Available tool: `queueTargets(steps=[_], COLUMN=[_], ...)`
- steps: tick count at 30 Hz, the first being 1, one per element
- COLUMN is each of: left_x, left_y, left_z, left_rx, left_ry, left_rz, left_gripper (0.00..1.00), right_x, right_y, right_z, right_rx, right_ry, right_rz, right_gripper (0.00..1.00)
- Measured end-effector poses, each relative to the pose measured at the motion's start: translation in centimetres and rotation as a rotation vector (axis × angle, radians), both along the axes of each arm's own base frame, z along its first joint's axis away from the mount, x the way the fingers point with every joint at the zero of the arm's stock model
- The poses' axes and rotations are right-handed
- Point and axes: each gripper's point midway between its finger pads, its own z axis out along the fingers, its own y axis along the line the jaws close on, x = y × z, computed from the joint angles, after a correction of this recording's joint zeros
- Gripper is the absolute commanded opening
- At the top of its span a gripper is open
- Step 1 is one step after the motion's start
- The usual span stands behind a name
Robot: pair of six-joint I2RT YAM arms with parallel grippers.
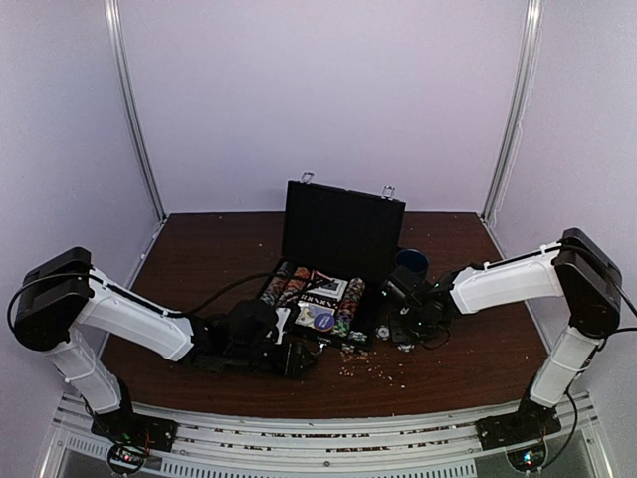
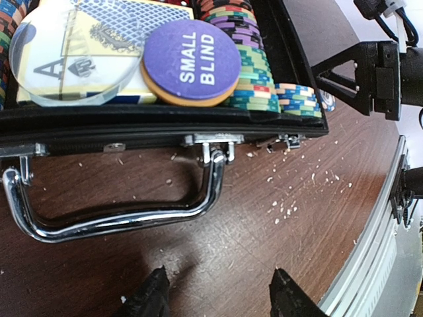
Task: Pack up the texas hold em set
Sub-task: Move the poker chip to the corner of the board.
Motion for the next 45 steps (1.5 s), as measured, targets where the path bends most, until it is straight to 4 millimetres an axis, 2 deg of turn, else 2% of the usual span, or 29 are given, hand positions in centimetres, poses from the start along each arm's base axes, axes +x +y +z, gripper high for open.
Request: queueTargets(steps=[3, 8, 25, 30, 34, 37, 42, 45], left_x=[-0.1, -0.1, -0.3, -1.1, -2.0, -2.9, -4.3, -5.2], left_y=[0.0, -0.1, -0.1, -0.5, -1.4, -3.1, -5.8, -7.2], left_z=[0.0, 0.0, 0.1, 0.1, 0.4, 0.9, 1.3, 1.5], left_rx=[-0.002, -0.002, -0.014, -0.013, -0.018, -0.03, -0.05, -0.066], left_ry=[0.002, 0.004, 0.003, 0.003, 0.001, -0.004, -0.004, 0.001], left_rz=[-0.003, -0.005, -0.012, -0.033, -0.064, -0.099, -0.157, -0.192], left_gripper=[0.54, 0.54, 0.53, 0.53, 0.53, 0.53, 0.53, 0.53], right_x=[-0.5, -2.6, -11.0, -14.6, -16.8, -18.1, -18.4, -18.2], right_y=[0.5, 1.4, 4.5, 5.7, 6.2, 6.4, 5.9, 5.5], right_z=[0.0, -0.1, -0.2, -0.1, -0.1, 0.0, 0.3, 1.3], right_rx=[-0.001, 0.003, -0.014, 0.02, 0.036, 0.046, 0.036, 0.052], right_ry=[0.0, 0.01, 0.076, 0.14, 0.18, 0.207, 0.219, 0.215], right_rz=[0.01, 0.033, 0.105, 0.142, 0.152, 0.151, 0.124, 0.099], right_gripper=[0.33, 0.3, 0.24, 0.24, 0.23, 0.26, 0.35, 0.38])
